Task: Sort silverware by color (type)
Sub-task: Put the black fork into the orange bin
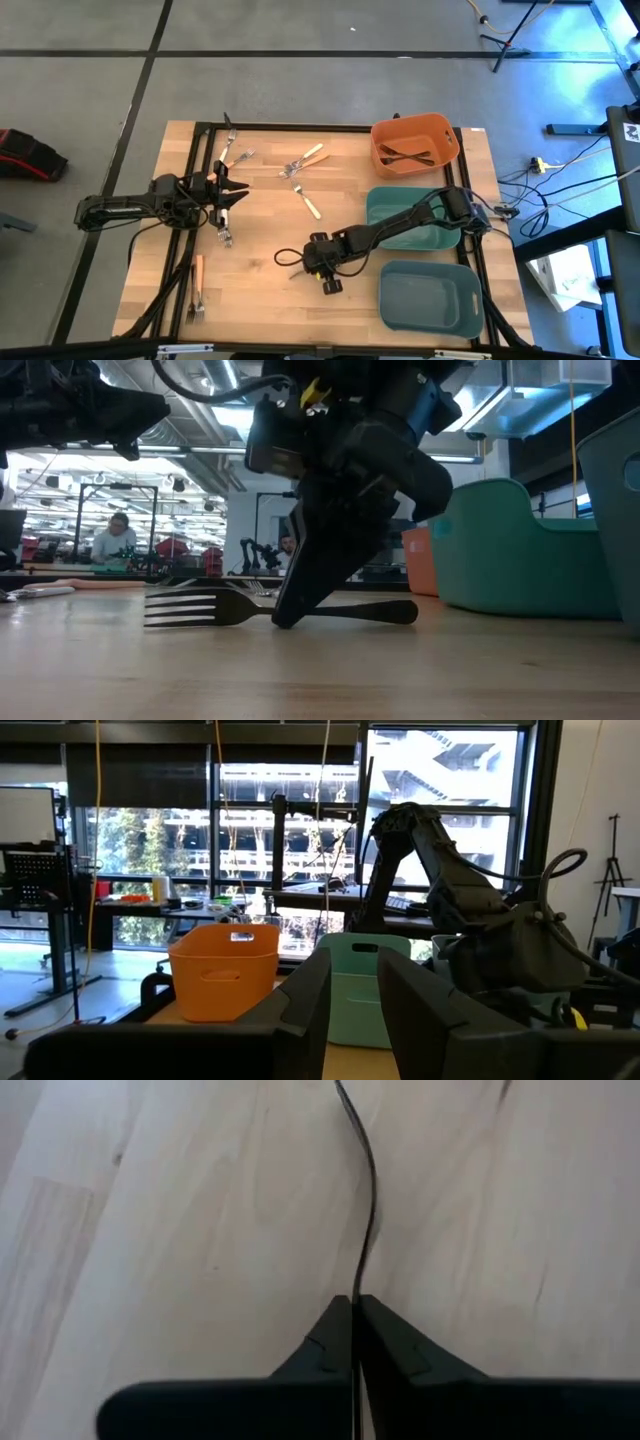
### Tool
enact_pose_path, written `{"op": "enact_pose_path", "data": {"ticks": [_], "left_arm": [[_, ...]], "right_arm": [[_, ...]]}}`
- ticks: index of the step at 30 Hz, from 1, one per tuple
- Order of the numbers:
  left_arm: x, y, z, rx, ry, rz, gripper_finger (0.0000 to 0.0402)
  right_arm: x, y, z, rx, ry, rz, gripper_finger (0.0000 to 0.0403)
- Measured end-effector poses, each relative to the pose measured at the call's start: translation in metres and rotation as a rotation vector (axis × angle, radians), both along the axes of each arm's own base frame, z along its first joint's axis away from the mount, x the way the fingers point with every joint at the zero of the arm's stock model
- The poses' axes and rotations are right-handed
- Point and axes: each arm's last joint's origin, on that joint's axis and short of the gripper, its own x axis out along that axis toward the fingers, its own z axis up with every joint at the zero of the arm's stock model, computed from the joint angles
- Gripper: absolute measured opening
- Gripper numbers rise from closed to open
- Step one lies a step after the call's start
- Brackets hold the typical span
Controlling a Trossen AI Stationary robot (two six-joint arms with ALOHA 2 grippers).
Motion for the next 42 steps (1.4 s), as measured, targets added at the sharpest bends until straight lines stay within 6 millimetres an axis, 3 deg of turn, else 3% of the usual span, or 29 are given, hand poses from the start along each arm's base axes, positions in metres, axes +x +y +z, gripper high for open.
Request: {"op": "enact_pose_path", "data": {"ticks": [8,17,31,42], "left_arm": [[0.000,0.000,0.000,0.000,0.000,0.000,0.0080],[0.000,0.000,0.000,-0.001,0.002,-0.001,0.0080],[0.000,0.000,-0.002,-0.014,0.014,-0.004,0.0080],[0.001,0.000,-0.003,-0.031,0.025,-0.012,0.0080]], "right_arm": [[-0.006,-0.003,0.019,-0.024,-0.006,-0.008,0.0002],[-0.027,-0.018,0.087,-0.114,-0.103,-0.015,0.0001],[-0.089,-0.116,0.185,-0.255,-0.128,-0.269,0.0002],[-0.139,-0.190,0.215,-0.297,-0.065,-0.478,0.0003]]}}
